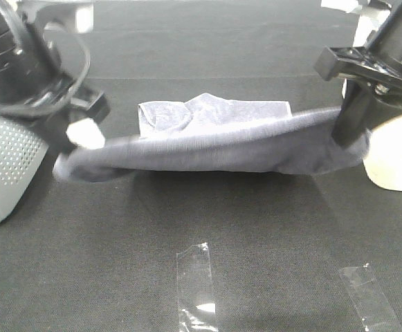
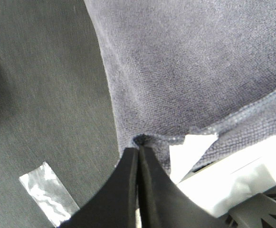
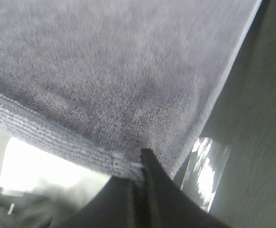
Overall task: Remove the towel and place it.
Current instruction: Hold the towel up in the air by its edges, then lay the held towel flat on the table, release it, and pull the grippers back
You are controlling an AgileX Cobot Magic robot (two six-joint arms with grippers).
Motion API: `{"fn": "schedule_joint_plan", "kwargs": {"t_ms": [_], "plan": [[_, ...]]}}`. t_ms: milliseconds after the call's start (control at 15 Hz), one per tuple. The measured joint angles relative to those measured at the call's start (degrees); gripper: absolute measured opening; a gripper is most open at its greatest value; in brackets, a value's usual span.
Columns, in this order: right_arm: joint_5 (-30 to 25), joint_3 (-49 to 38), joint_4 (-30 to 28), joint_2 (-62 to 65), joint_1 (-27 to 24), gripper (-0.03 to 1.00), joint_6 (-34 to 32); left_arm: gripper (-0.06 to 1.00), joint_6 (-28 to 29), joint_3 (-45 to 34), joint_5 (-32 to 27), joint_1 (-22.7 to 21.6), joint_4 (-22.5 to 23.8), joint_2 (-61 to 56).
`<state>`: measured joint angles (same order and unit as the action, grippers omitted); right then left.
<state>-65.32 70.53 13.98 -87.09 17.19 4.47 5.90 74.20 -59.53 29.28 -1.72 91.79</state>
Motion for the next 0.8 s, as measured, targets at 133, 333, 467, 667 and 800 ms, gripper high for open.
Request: {"fn": "schedule_joint_plan", "kwargs": {"t_ms": [133,333,467,667,800], "plan": [[10.2,0.0,-2.3,-0.1,0.0,0.00,0.0,0.00,0.5,-0.3,11.5,-0.5,6.8,0.0],[27.1,3.3,-8.3,-5.3,0.2,0.00,0.0,0.00,4.8,-0.3,38.3,-6.4,15.7,3.2],[31.1,10.3,-11.5,-12.6,0.2,0.00,-0.1,0.00,5.3,0.5,52.1,-10.0,17.8,9.1],[32.9,28.4,-18.7,-24.6,0.0,0.00,-1.8,0.00,5.1,10.4,63.3,-13.5,19.8,19.3],[32.8,40.8,-23.4,-28.1,-0.2,0.00,-2.1,0.00,5.1,23.3,65.4,-14.4,20.0,24.2]]}}
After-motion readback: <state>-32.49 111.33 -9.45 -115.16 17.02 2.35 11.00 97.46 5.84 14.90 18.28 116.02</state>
